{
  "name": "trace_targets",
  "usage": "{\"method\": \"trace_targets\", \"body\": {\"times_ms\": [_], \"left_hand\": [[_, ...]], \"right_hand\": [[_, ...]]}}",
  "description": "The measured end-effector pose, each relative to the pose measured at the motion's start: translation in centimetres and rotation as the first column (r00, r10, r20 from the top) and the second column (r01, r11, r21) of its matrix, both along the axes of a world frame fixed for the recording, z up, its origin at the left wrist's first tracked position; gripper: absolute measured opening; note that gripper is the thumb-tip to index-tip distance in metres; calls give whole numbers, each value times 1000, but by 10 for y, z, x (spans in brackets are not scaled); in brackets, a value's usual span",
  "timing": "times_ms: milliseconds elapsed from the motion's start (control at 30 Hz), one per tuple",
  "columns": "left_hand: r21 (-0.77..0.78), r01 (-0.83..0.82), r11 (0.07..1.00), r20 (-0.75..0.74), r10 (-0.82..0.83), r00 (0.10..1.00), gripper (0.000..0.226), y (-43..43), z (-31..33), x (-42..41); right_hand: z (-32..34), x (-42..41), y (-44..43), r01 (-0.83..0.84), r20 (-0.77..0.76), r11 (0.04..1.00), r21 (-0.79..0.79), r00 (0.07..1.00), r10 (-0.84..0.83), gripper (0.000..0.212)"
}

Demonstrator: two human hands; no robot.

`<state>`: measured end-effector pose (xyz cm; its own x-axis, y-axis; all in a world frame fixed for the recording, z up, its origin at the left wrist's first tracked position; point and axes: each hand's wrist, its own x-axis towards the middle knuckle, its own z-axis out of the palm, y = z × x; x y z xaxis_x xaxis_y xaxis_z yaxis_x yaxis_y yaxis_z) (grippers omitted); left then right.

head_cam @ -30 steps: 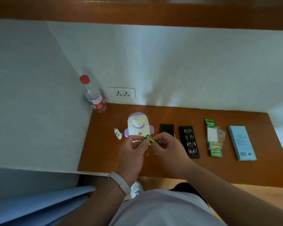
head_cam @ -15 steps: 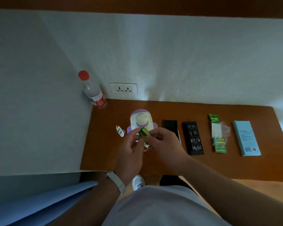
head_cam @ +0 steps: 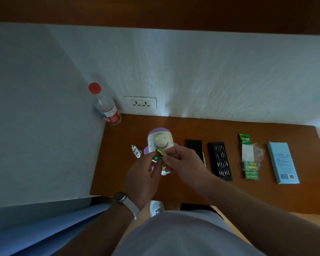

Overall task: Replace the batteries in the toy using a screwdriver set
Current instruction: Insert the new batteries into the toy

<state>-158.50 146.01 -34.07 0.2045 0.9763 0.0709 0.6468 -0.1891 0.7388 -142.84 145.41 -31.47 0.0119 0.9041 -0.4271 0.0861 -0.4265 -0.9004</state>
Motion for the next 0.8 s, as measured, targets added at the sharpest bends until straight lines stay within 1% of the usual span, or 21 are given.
{"method": "trace_targets", "body": {"times_ms": [33, 100, 200, 333, 433, 533, 633, 800], "left_hand": [[-6, -8, 1000, 15, 8, 1000, 36, 1, 0, 0], [-6, -28, 1000, 35, 29, 999, 28, 3, -1, 0], [-42, -56, 998, 43, 58, 997, 18, 5, -4, -1], [-95, -47, 994, 45, 51, 998, 22, 9, -6, -4], [-99, -13, 995, 41, 17, 999, 23, 12, -6, -4], [-89, 22, 996, 31, -20, 999, 23, 16, -6, -3], [-68, 57, 996, 4, -56, 998, 23, 16, -7, -2], [-3, 123, 992, -66, -123, 990, 20, 16, -7, -4]], "right_hand": [[0, 1, 0, 7, 8, 1000, 0, 1000, -7, 12], [-1, 4, 0, 24, 26, 1000, 12, 999, -24, 13], [-3, 10, -3, 33, 124, 997, 64, 991, -41, 17], [-8, 16, -4, 18, 274, 993, 115, 960, -49, 19], [-10, 14, -4, -1, 306, 990, 140, 951, -42, 24], [-12, 10, -4, -74, 354, 979, 191, 935, 2, 27], [-14, 6, -5, -168, 452, 959, 228, 891, 49, 20], [-17, 6, -6, -231, 531, 940, 252, 845, 65, 19]]}}
